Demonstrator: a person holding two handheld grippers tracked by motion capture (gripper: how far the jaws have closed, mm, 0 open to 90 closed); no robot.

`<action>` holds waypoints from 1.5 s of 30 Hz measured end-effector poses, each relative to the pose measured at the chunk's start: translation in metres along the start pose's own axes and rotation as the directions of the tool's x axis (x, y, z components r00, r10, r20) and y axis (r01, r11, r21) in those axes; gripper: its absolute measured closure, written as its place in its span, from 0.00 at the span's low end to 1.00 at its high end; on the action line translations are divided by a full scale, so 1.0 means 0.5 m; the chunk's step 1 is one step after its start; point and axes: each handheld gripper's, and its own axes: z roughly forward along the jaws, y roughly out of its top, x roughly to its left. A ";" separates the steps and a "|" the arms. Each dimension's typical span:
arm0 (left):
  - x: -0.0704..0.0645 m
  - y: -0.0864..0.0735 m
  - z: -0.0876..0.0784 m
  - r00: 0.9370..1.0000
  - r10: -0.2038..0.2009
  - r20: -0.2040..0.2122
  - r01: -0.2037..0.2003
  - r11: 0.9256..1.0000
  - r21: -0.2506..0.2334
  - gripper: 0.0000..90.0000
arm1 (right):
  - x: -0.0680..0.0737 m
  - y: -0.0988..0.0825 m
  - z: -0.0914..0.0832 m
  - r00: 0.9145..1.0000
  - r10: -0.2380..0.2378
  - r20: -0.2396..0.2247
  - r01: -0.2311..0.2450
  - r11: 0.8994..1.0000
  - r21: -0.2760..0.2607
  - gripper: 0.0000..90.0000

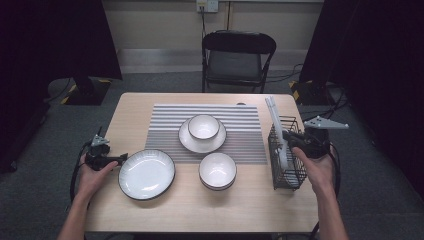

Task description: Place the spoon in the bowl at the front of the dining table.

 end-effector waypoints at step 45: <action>0.000 0.000 0.000 1.000 0.002 -0.003 -0.002 1.000 0.001 0.17 | 0.032 0.079 -0.040 1.000 -0.012 0.005 0.012 0.994 -0.105 0.96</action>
